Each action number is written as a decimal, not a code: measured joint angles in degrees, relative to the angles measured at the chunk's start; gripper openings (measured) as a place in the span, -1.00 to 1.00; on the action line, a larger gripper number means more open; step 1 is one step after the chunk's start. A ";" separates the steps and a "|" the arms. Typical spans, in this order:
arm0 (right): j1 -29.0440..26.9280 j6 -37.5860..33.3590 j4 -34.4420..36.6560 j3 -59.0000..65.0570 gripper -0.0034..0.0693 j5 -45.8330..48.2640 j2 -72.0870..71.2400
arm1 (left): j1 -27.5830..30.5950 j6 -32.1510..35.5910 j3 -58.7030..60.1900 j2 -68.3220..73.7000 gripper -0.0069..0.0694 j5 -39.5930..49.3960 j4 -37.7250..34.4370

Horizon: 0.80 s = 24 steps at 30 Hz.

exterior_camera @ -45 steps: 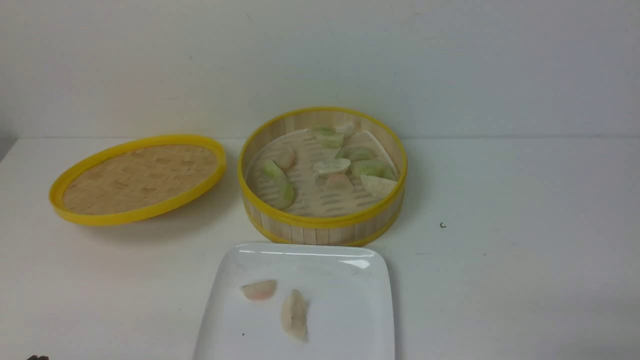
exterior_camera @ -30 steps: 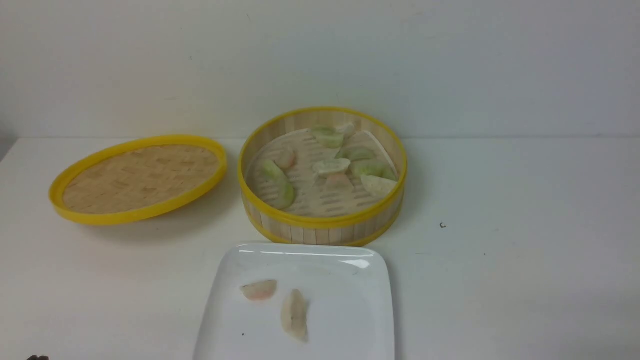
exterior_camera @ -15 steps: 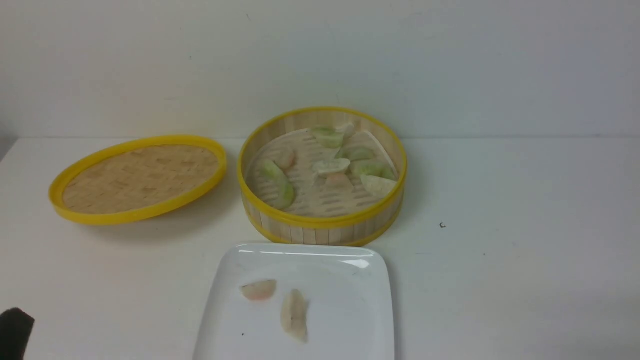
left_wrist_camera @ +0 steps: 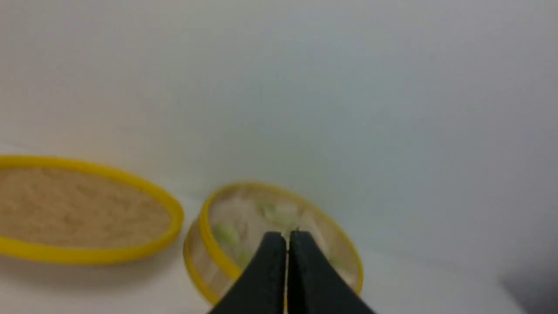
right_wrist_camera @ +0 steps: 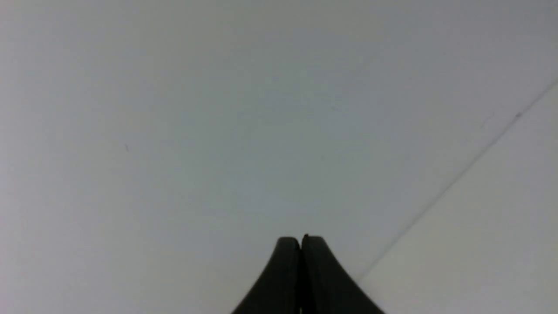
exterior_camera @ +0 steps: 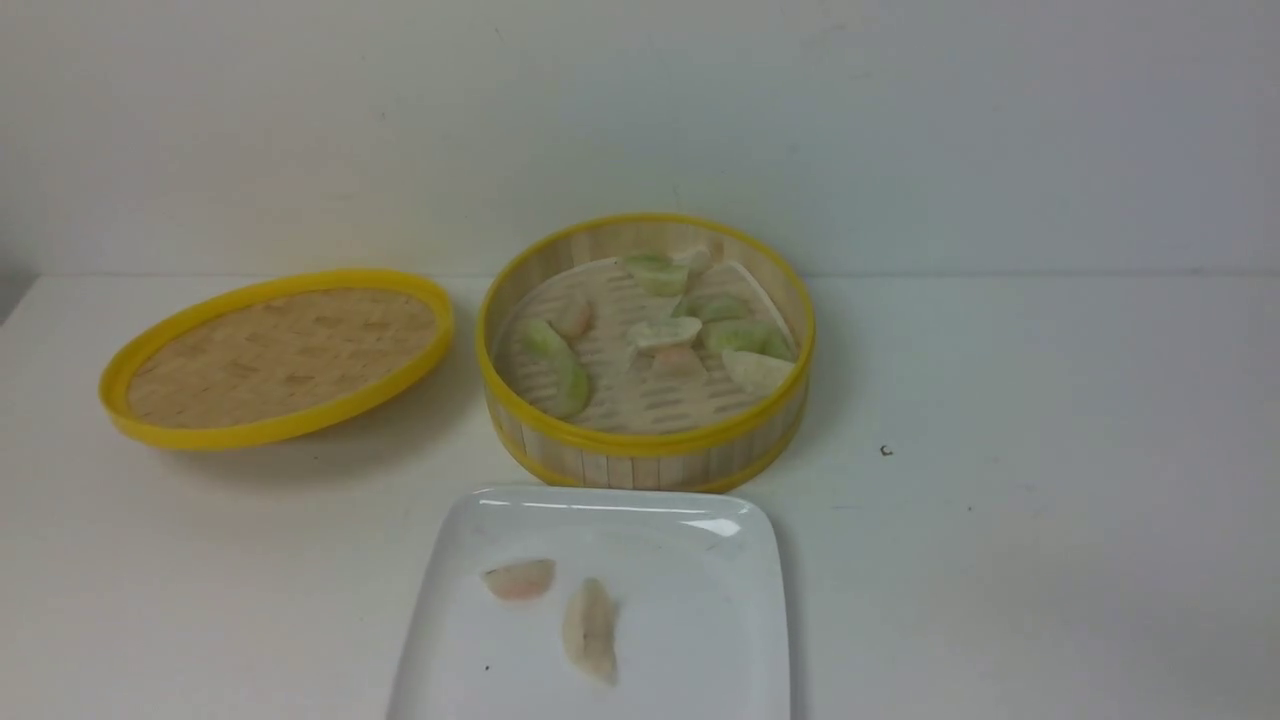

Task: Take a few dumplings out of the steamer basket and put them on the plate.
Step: Use the left arm to grab a dumpling from the steamer

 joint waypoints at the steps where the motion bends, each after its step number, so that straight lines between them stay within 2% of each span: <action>1: 0.00 -0.05 2.24 0.00 -0.94 -0.76 0.00 | 0.00 1.78 -4.02 4.44 -0.83 5.54 0.27; 5: 0.00 -1.00 6.34 0.00 -0.94 -2.17 0.00 | 0.00 8.91 -15.94 20.76 -0.83 22.52 0.25; 8: 0.00 -1.90 6.75 -0.37 -0.94 0.11 0.00 | 0.00 14.38 -20.28 31.49 -0.83 27.86 -0.27; 10: 0.06 -3.22 5.52 -2.52 -0.94 5.99 0.00 | 0.00 16.61 -21.03 36.35 -0.83 28.21 -0.55; 12: 0.17 -6.56 1.66 -8.74 -0.94 15.81 0.37 | -0.61 18.98 -21.58 41.90 -0.83 28.01 -0.81; 13: 0.17 -7.34 0.74 -10.14 -0.94 16.71 0.69 | -0.73 19.15 -21.68 42.77 -0.83 28.00 -0.81; 16: 0.17 -12.96 -8.01 -24.39 -0.94 34.31 9.36 | -5.82 20.77 -24.85 49.95 -0.83 26.98 0.44; 17: 0.17 -14.88 -11.81 -30.01 -0.94 41.06 15.08 | -8.33 20.31 -27.38 52.84 -0.83 26.64 2.15; 18: 0.17 -14.88 -11.81 -30.68 -0.94 41.89 15.85 | -8.63 20.17 -27.74 53.20 -0.83 26.64 2.40; 20: 0.17 -18.17 -17.07 -38.97 -0.94 52.43 26.39 | -11.57 16.42 -33.56 58.61 -0.83 27.41 6.03; 24: 0.17 -21.22 -21.33 -45.72 -0.94 60.45 36.69 | -13.18 13.83 -41.47 65.23 -0.83 29.32 10.88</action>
